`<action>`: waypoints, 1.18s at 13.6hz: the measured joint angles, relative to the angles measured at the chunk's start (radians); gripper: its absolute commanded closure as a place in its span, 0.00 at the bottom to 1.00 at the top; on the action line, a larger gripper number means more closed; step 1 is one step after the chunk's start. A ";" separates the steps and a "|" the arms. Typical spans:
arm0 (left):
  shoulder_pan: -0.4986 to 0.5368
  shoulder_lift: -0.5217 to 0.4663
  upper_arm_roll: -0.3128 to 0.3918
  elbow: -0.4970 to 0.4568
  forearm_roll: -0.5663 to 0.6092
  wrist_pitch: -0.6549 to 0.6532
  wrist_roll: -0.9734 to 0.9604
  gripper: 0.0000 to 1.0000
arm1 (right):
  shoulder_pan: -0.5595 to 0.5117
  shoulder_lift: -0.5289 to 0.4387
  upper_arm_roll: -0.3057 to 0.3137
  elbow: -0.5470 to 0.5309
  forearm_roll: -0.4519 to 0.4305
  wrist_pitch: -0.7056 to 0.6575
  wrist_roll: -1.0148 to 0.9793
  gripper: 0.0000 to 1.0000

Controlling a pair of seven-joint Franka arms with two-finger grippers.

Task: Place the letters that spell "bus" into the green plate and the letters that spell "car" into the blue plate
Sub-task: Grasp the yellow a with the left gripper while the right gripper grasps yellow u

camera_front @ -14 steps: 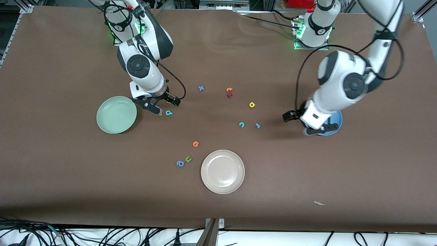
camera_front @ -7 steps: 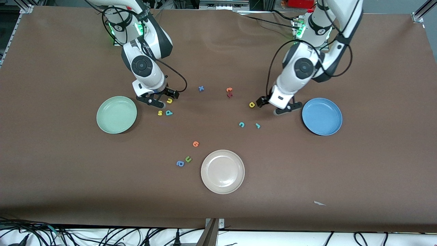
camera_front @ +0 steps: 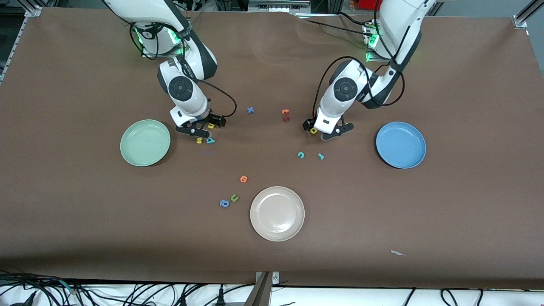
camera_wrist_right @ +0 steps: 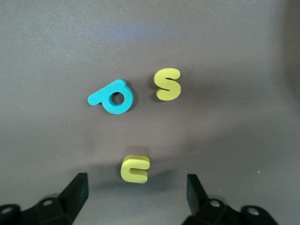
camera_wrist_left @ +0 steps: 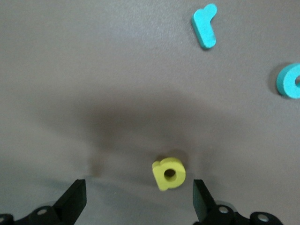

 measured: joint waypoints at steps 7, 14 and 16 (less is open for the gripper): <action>0.000 0.026 0.001 0.037 0.026 0.000 -0.022 0.13 | 0.000 0.007 0.000 -0.002 0.000 0.026 -0.003 0.51; -0.013 0.026 0.001 0.038 0.027 -0.001 -0.044 0.46 | 0.000 0.010 0.001 -0.002 0.000 0.033 -0.006 0.93; -0.014 0.024 0.001 0.043 0.027 -0.002 -0.046 0.54 | 0.000 0.010 0.001 -0.002 0.000 0.033 -0.006 0.94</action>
